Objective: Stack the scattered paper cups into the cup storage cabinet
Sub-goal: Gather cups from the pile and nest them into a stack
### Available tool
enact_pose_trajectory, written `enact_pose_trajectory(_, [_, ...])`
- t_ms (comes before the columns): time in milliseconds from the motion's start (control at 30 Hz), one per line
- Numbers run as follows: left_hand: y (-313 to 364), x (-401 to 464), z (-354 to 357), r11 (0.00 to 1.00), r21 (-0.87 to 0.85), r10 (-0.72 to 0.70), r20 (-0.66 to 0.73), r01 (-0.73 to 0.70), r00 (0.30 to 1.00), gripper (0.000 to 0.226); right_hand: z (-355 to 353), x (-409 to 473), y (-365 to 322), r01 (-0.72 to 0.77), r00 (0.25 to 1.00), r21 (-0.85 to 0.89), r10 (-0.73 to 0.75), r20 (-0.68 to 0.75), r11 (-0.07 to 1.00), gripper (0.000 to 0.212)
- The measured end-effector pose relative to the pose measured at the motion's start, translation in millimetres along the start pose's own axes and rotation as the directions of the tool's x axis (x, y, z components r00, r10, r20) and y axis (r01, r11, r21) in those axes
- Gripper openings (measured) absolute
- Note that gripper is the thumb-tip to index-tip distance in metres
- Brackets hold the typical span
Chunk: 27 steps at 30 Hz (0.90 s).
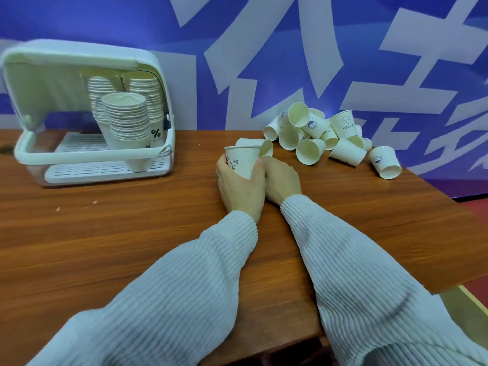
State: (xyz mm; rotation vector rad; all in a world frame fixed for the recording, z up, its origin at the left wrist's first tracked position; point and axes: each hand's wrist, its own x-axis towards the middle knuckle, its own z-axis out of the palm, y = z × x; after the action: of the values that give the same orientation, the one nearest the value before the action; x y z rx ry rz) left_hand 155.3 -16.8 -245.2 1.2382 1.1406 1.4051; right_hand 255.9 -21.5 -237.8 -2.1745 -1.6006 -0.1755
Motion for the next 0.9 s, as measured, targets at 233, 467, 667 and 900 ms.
enact_pose_trajectory(233, [16.7,14.9,-53.5,0.963,0.159,0.218,0.03,-0.22,0.975,0.077,-5.3,-12.6,-18.9,0.039,0.957,0.264,0.04,-0.289,0.964,0.022])
enact_pose_trajectory(467, [50.0,52.5,-129.4,0.942,0.137,0.318,-0.076,-0.306,0.945,0.079,-31.2,3.8,-115.7,0.225,0.885,0.642,0.122,-0.449,0.733,0.019])
enact_pose_trajectory(667, [72.4,91.5,-196.0,0.925,0.181,0.371,-0.235,-0.335,0.898,0.079,-50.7,58.4,-201.7,0.422,0.85,0.539,-0.111,-0.515,0.729,0.023])
enact_pose_trajectory(900, [79.1,108.0,-236.0,0.92,0.2,0.382,-0.261,-0.338,0.886,0.072,-44.1,93.7,-237.8,0.428,0.9,0.154,-0.405,-0.162,0.89,0.03])
